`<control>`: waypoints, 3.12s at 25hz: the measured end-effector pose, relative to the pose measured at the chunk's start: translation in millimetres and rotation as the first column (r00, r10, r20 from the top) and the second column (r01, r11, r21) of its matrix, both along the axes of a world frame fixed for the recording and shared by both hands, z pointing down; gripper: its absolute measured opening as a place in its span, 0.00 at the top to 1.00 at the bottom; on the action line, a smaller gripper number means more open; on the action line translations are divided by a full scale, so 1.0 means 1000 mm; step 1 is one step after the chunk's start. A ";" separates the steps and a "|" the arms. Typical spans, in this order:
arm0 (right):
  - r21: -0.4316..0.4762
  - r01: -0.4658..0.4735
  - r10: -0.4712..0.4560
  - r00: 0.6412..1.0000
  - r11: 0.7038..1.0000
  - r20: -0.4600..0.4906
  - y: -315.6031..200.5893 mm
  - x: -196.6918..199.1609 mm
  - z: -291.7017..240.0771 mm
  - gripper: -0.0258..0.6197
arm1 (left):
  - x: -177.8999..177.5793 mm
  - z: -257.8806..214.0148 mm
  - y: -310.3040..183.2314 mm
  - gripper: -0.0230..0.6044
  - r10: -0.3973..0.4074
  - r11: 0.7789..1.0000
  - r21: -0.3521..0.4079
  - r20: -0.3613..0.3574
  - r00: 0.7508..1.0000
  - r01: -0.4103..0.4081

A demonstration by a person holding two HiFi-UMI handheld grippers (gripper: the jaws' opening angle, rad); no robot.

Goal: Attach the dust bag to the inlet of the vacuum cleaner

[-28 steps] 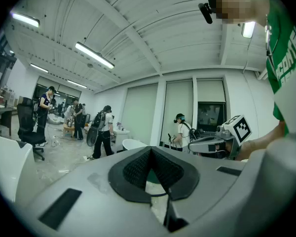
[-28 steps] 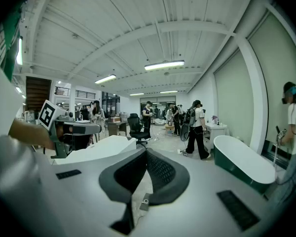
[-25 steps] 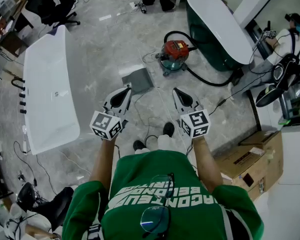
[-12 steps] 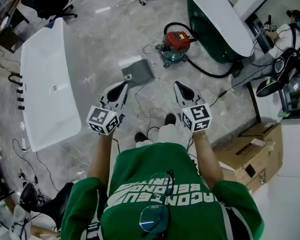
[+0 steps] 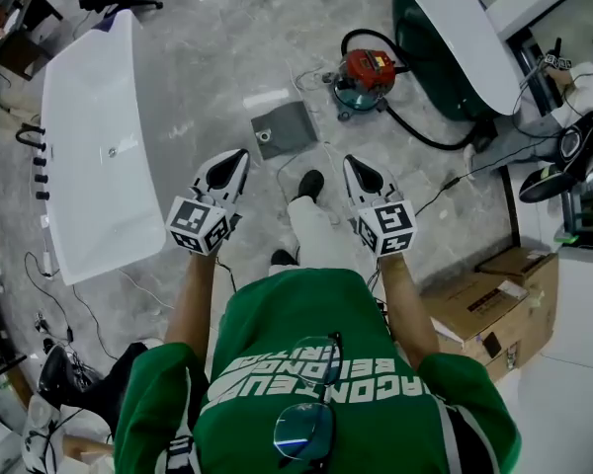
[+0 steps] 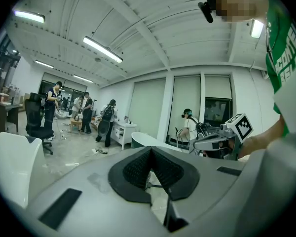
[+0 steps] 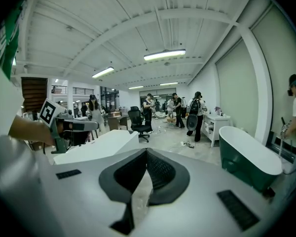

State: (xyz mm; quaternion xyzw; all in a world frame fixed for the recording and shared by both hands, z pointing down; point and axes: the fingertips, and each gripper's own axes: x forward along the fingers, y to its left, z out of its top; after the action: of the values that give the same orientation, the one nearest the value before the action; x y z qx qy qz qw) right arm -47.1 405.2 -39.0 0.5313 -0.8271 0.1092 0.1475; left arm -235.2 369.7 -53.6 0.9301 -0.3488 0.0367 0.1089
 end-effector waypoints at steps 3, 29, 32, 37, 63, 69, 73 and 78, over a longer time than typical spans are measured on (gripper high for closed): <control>-0.003 0.040 -0.040 0.999 0.999 0.004 -0.044 -0.009 0.012 0.95 | -0.004 0.010 -0.033 0.96 -0.008 1.000 -0.005 0.021 1.000 0.008; -0.119 0.209 -0.211 0.977 0.971 -0.009 -0.328 -0.048 0.097 0.95 | -0.003 0.093 -0.293 0.96 -0.003 0.997 -0.072 0.129 0.992 0.013; -0.141 0.215 -0.219 0.976 0.966 -0.012 -0.334 -0.060 0.114 0.95 | -0.013 0.108 -0.299 0.96 0.011 0.996 -0.090 0.134 0.991 0.001; -0.176 0.210 -0.217 0.976 0.962 -0.017 -0.347 -0.087 0.138 0.95 | -0.030 0.131 -0.311 0.96 0.060 0.992 -0.121 0.120 0.991 -0.046; -0.233 0.188 -0.212 0.974 0.954 -0.085 -0.407 -0.171 0.349 0.95 | -0.102 0.345 -0.380 0.96 0.148 0.974 -0.180 0.062 0.987 -0.134; -0.228 0.231 -0.258 0.962 0.946 -0.094 -0.420 -0.172 0.489 0.95 | -0.086 0.492 -0.390 0.96 0.194 0.967 -0.180 0.059 0.979 -0.180; -0.227 0.278 -0.309 0.944 0.934 -0.117 -0.425 -0.169 0.588 0.95 | -0.075 0.593 -0.392 0.96 0.248 0.958 -0.170 0.079 0.965 -0.233; -0.240 0.329 -0.367 0.920 0.913 -0.134 -0.421 -0.164 0.708 0.95 | -0.069 0.706 -0.399 0.96 0.270 0.954 -0.160 0.081 0.960 -0.254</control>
State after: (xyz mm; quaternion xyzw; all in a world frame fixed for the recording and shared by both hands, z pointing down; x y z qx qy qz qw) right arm -211.1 -15.7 669.3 0.3635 -0.8758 0.1215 0.2933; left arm -304.3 -29.4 652.7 0.9545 -0.2237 0.1238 0.1537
